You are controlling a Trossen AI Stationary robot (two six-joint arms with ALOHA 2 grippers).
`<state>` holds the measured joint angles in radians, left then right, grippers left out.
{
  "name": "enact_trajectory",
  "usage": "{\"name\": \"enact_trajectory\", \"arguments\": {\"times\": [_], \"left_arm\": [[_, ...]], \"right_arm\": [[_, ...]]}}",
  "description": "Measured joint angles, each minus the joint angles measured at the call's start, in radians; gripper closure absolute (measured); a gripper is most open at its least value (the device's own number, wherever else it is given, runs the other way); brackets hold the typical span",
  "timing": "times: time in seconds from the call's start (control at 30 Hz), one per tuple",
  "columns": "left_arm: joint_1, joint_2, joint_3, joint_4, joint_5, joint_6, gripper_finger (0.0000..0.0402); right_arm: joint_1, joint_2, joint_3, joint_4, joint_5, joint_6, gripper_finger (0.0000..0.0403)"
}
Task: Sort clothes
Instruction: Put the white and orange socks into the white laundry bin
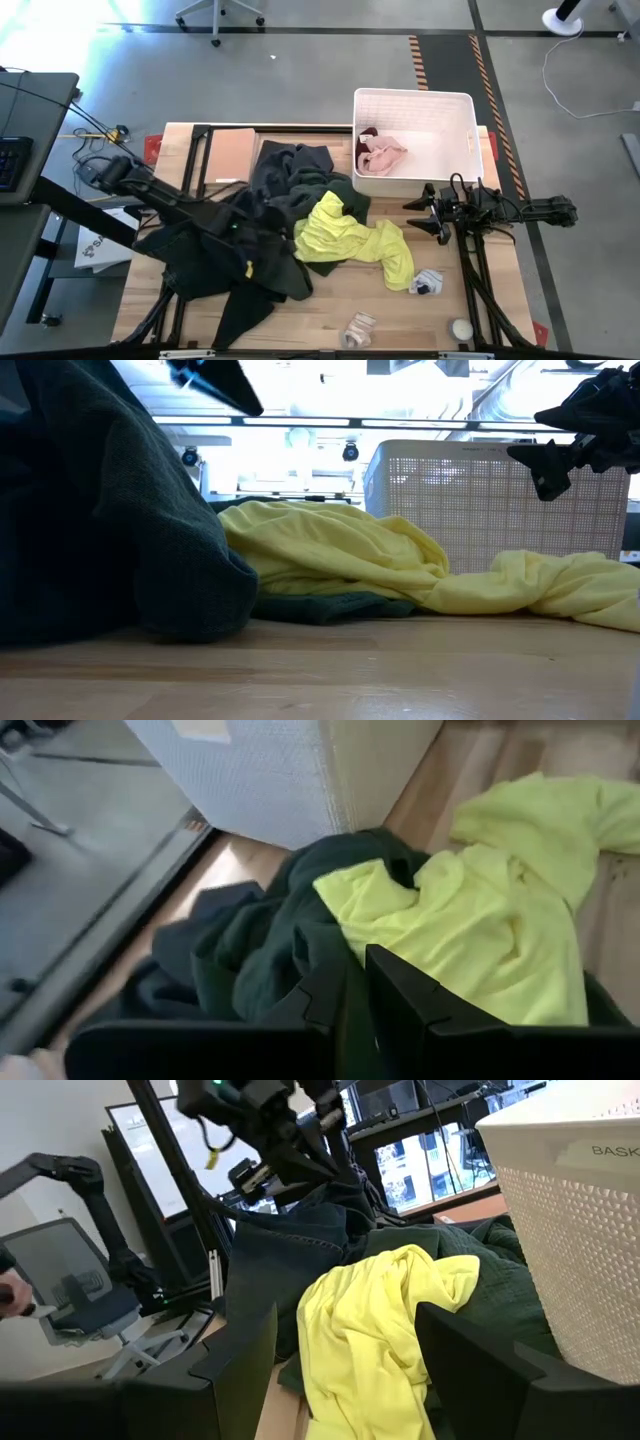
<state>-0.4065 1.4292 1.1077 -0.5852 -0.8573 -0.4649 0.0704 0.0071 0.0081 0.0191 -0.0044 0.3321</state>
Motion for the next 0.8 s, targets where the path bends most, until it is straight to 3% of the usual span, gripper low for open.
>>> {"name": "enact_trajectory", "arguments": {"times": [0.17, 0.33, 0.47, 0.6, 0.8], "left_arm": [[0.012, -0.08, -0.156, 0.2, 0.018, -0.005, 0.0365], [0.06, -0.086, -0.231, 0.342, 0.083, 0.031, 0.0363], [0.134, -0.081, -0.264, 0.528, 0.282, 0.109, 0.0344], [0.185, -0.025, -0.261, 0.737, 0.428, 0.228, 0.0317], [0.217, 0.134, -0.199, 0.774, 0.509, 0.263, 0.0284]], "right_arm": [[0.0, 0.0, 0.0, 0.0, 0.0, 0.0, 0.0165], [0.0, 0.0, 0.0, 0.0, 0.0, 0.0, 0.0165], [0.0, 0.0, 0.0, 0.0, 0.0, 0.0, 0.0165], [0.0, 0.0, 0.0, 0.0, 0.0, 0.0, 0.0165], [0.0, 0.0, 0.0, 0.0, 0.0, 0.0, 0.0165]]}}
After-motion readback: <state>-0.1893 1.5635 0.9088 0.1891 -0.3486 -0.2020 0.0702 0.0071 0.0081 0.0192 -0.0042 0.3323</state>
